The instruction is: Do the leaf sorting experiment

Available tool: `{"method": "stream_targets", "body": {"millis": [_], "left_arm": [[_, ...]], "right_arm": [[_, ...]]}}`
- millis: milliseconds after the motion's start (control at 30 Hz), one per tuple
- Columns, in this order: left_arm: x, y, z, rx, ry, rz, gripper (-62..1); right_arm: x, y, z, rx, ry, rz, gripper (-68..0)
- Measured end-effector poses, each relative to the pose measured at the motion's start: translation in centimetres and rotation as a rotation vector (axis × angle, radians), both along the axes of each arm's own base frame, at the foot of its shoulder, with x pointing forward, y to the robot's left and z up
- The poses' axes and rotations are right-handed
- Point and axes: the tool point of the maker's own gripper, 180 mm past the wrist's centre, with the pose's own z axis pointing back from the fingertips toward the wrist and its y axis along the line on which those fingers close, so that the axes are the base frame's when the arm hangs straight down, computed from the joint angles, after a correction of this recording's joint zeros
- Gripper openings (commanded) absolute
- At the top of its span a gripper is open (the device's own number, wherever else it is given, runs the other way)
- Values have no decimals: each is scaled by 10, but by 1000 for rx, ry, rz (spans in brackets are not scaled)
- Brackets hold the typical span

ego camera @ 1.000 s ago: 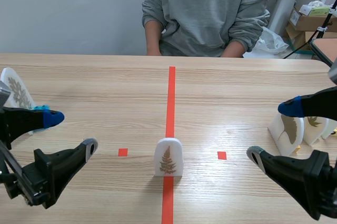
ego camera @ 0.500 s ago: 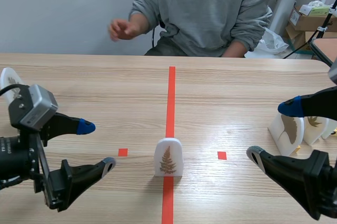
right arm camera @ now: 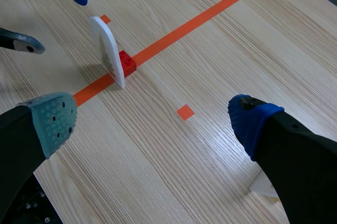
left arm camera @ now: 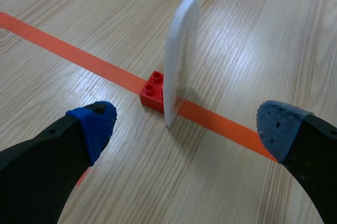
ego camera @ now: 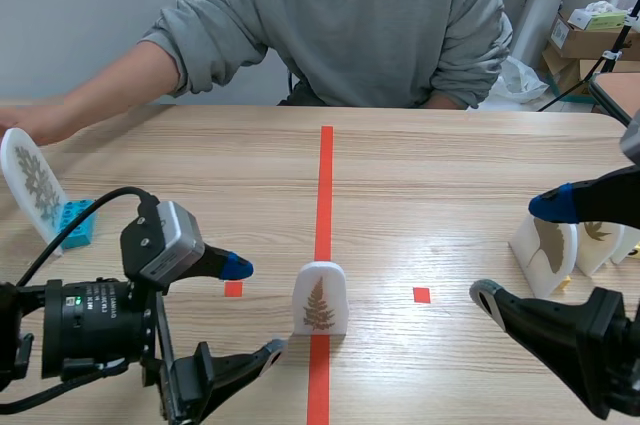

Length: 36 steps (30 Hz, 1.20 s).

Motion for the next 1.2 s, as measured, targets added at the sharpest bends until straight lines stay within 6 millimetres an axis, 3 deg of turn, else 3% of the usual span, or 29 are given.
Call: {"method": "stream_targets", "body": {"millis": [500,1000,1200], "left_arm": [[16,-18,-26,2,1,73,-43],[21,-52,-22,-55,-16,105,-43],[19,-53,-24,-39,-24,93,-43]], "right_arm": [[0,0,0,0,-2,0,-86],[0,0,0,0,-2,0,-86],[0,0,0,0,-2,0,-86]]}}
